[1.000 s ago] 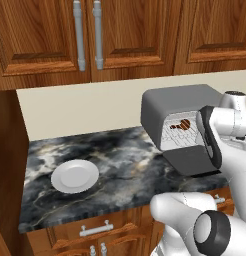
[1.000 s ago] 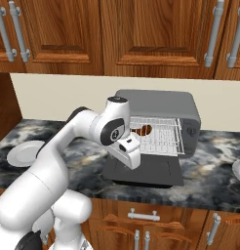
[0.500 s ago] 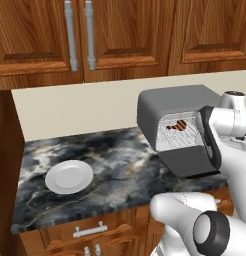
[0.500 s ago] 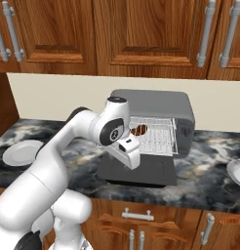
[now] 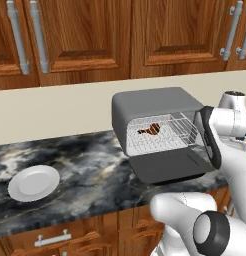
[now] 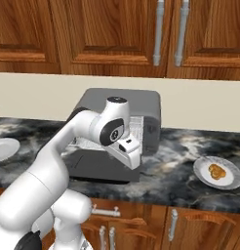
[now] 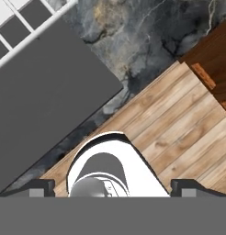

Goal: Open the toaster oven door. Place the bread on the top rack in the toaster oven and place the chicken drumstick on the bottom rack.

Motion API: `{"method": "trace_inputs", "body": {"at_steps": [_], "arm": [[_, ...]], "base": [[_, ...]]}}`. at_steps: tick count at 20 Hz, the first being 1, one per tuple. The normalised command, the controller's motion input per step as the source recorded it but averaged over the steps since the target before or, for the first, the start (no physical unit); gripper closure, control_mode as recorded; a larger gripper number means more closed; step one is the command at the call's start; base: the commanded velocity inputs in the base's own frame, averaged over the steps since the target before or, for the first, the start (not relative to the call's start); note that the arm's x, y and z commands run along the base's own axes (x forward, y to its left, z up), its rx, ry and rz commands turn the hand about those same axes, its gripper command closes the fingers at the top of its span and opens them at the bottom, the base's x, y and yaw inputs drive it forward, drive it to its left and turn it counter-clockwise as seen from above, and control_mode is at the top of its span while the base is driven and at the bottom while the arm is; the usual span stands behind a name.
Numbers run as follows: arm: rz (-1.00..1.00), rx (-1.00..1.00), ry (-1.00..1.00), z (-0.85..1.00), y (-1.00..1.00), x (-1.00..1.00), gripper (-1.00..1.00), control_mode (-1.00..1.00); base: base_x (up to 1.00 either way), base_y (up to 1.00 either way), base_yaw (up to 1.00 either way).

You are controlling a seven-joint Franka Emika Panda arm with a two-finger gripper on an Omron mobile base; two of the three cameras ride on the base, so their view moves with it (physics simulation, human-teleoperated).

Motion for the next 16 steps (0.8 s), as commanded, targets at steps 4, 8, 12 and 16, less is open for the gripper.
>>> {"method": "trace_inputs", "body": {"at_steps": [4, 8, 12, 16], "arm": [[0.0, 0.0, 0.0, 0.0, 0.0, 0.0, -1.0, 1.0], [0.0, 0.0, 0.0, 0.0, 0.0, 0.0, -1.0, 1.0], [0.0, 0.0, 0.0, 0.0, 0.0, 0.0, -1.0, 1.0], [0.0, 0.0, 0.0, 0.0, 0.0, 0.0, -1.0, 1.0]], "base": [[0.06, -0.62, 0.0], [0.1, -0.59, 0.0], [0.13, -0.58, 0.0], [0.15, -0.57, 0.0]]}}
